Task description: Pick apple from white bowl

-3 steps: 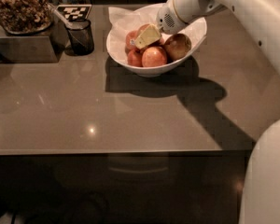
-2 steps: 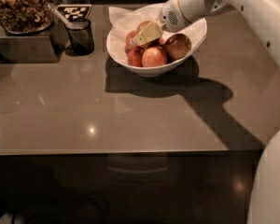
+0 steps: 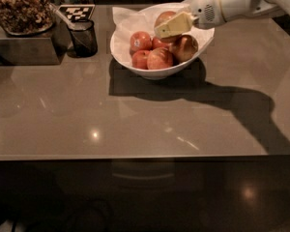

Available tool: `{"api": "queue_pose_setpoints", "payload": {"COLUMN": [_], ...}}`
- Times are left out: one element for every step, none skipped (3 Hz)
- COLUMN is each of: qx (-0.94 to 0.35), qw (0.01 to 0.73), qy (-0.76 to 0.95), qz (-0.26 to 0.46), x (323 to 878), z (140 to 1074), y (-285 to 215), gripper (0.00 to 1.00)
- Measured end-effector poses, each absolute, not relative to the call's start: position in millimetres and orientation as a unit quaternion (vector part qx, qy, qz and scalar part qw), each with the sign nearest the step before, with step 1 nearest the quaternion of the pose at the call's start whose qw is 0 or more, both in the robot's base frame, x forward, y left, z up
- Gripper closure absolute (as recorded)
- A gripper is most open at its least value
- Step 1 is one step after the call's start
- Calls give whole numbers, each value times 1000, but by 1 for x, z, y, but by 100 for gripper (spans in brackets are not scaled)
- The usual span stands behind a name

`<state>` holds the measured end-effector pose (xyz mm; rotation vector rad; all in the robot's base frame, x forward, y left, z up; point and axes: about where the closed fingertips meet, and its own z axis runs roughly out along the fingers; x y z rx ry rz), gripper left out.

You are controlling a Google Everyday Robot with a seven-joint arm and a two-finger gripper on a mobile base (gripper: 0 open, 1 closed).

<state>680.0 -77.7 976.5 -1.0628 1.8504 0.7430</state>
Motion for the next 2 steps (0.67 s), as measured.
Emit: {"api": "queue_pose_setpoints", "payload": {"qx": [-410, -384], "qw": [435, 440], "qy": [729, 730], "qz": [333, 356], "x": [649, 622], "z": [981, 973], "y": [-103, -122], "gripper": [100, 100]}}
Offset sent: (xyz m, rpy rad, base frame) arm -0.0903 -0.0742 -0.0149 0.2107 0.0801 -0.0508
